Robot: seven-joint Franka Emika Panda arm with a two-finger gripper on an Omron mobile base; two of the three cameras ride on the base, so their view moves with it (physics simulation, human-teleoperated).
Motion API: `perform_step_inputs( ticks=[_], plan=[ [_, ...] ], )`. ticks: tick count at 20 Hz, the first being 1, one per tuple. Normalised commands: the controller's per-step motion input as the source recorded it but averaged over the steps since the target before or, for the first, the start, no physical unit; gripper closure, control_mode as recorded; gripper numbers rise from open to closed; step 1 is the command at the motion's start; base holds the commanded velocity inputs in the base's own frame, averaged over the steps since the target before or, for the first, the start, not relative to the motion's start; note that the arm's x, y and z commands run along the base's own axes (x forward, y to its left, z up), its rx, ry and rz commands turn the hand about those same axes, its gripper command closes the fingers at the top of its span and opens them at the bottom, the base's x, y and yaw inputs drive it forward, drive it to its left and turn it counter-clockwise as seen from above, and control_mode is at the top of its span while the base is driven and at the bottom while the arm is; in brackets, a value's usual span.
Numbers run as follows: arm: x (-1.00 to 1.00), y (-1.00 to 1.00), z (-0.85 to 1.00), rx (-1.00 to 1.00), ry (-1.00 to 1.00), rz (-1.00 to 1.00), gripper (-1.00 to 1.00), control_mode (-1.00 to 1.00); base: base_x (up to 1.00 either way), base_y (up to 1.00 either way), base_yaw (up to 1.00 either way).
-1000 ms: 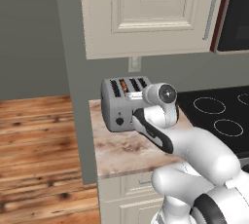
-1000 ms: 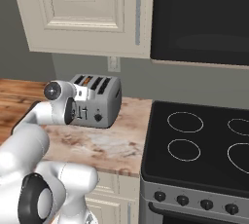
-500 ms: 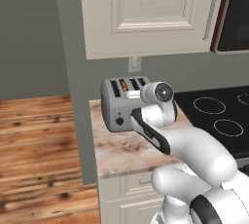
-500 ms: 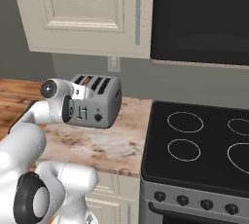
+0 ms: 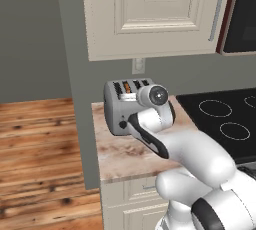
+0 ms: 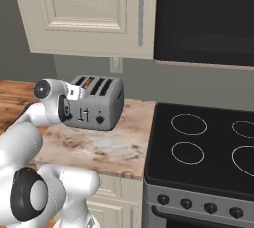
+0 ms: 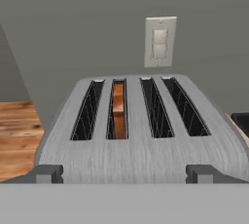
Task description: Start the toaster. Once the lever pops up, take the bread to the plate on the dining counter.
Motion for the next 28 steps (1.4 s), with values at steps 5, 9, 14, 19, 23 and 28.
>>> perform_step_inputs(
  ticks=[5, 9, 14, 19, 23, 28],
  plan=[
    [0.14, 0.14, 0.0, 0.0, 0.0, 0.0, -1.0, -1.0, 0.0, 0.0, 0.0],
    [0.16, 0.0, 0.0, 0.0, 0.0, 0.0, -1.0, -1.0, 0.0, 0.0, 0.0],
    [0.19, -0.02, 0.0, 0.0, 0.0, 0.0, -1.0, -1.0, 0.0, 0.0, 0.0],
    [0.3, -0.01, 0.0, 0.0, 0.0, 0.0, -1.0, -1.0, 0.0, 0.0, 0.0],
    [0.24, -0.02, 0.0, 0.0, 0.0, 0.0, -1.0, -1.0, 0.0, 0.0, 0.0],
    [0.16, 0.0, 0.0, 0.0, 0.0, 0.0, -1.0, -1.0, 0.0, 0.0, 0.0]
  ],
)
